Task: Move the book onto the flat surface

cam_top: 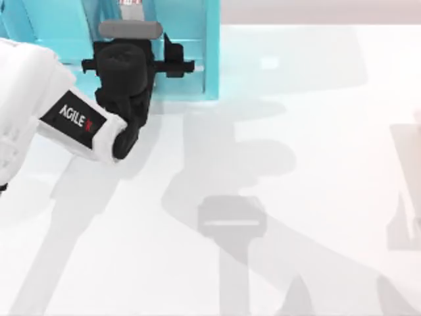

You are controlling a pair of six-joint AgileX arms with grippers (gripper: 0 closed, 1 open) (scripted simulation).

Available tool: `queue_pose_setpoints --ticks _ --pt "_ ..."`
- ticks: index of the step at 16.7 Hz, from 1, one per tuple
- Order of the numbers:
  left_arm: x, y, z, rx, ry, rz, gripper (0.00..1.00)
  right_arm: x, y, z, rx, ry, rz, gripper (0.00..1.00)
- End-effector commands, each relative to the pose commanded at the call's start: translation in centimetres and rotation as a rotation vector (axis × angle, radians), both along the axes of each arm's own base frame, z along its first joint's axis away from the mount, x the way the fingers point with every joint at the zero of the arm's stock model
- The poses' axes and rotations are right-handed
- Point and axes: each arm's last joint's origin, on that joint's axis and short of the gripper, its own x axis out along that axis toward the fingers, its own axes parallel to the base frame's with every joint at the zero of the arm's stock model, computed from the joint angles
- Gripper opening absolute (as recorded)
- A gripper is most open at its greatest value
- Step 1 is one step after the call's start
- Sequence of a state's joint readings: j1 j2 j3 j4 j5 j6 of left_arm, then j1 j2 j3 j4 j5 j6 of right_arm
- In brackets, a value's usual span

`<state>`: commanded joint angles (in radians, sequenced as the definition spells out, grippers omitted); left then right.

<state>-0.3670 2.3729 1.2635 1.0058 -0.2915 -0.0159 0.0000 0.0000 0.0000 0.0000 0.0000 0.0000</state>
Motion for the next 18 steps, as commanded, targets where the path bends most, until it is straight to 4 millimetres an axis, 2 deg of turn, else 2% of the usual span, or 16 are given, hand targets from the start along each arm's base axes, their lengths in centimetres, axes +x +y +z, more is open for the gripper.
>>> queue_pose_setpoints --ticks 7,18 --pt "0.0 0.0 0.0 0.0 0.0 0.0 0.02 0.0 0.0 0.0 0.0 0.0 0.0 1.0" --pt "-0.25 -0.37 0.44 0.0 -0.001 -0.007 0.0 0.0 0.0 0.0 0.0 0.0 0.0 1.0"
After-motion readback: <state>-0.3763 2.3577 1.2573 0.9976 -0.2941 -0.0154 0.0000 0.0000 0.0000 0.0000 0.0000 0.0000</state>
